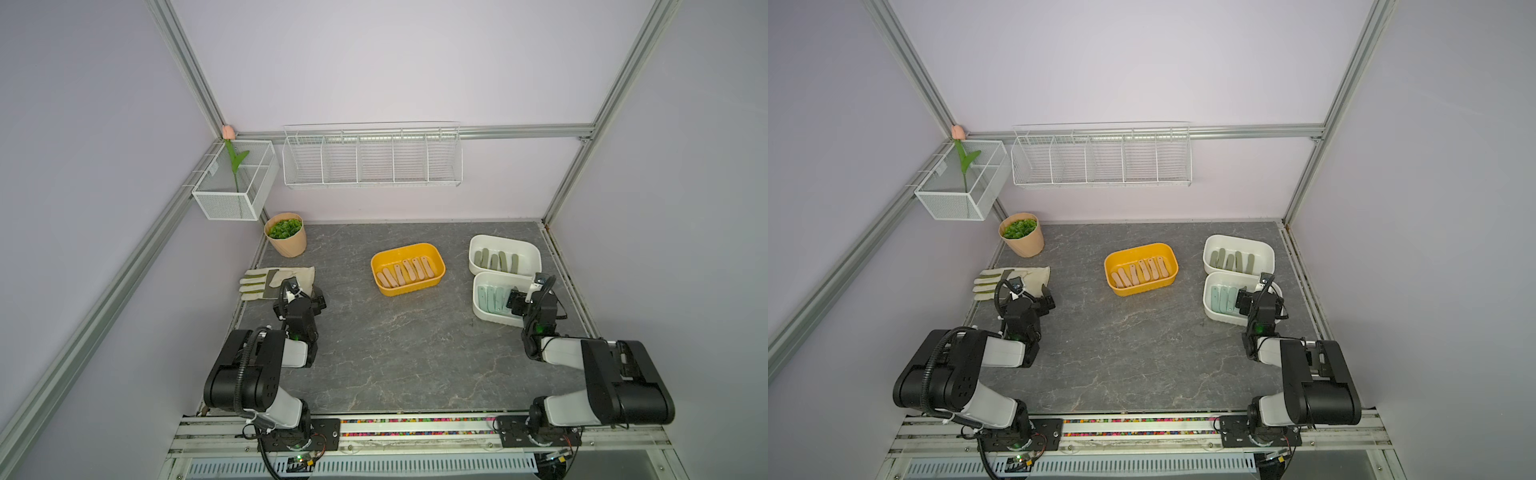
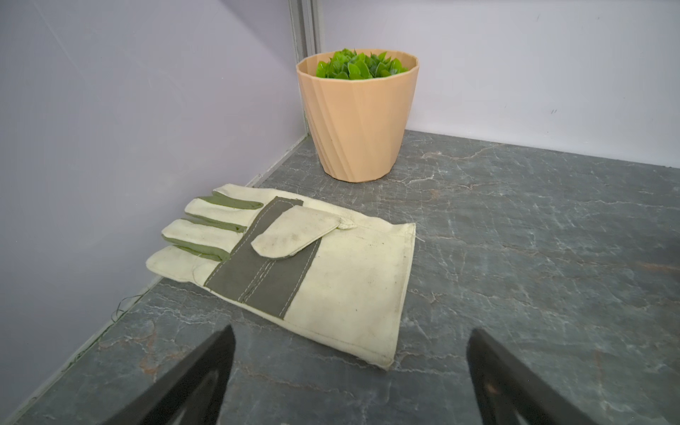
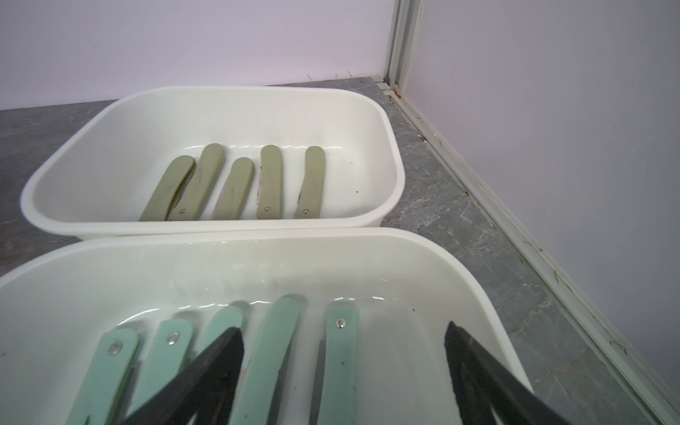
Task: Place the fruit knives into the storage box by color
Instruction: Reset both arms
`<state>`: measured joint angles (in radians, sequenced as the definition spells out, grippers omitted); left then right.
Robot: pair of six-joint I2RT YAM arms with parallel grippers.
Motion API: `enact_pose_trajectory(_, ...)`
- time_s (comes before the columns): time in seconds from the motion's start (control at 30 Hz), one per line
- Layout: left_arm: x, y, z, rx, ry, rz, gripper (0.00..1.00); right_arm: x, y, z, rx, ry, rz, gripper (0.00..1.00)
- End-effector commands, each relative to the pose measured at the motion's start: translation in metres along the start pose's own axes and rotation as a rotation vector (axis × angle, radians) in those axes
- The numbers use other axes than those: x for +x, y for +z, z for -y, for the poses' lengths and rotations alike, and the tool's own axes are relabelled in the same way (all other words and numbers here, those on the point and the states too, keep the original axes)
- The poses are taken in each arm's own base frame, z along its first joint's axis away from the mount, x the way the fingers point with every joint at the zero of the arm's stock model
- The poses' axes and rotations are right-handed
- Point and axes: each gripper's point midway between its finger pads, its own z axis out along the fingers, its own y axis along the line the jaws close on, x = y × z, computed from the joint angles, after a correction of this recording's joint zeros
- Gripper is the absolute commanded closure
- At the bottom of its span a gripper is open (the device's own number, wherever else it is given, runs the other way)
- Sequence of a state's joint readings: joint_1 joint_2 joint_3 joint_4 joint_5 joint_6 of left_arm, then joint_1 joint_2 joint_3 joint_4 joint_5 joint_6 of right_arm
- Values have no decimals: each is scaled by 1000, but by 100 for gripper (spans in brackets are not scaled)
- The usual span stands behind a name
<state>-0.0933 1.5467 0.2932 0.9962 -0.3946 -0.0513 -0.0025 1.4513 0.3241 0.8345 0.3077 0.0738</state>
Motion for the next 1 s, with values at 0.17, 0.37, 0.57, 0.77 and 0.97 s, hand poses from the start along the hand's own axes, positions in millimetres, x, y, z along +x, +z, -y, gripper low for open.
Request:
enact_pose_trajectory(0.17, -18, 16, 11, 31, 4, -1, 1, -8, 11, -27, -138, -62, 60, 11)
enact_pose_trajectory(0.37, -17, 17, 10, 30, 4, -4, 1, -7, 12, -27, -120, -80, 20, 12)
enact_pose_trajectory(0.57, -18, 16, 11, 31, 4, -3, 1, -7, 12, -28, -107, -89, 23, 11)
enact_pose_trajectory(0.77, -18, 17, 10, 30, 4, -2, 1, -6, 13, -28, -108, -88, 20, 11)
enact_pose_trajectory(0.97, -17, 16, 11, 33, 8, -1, 1, -7, 11, -29, -113, -90, 26, 11)
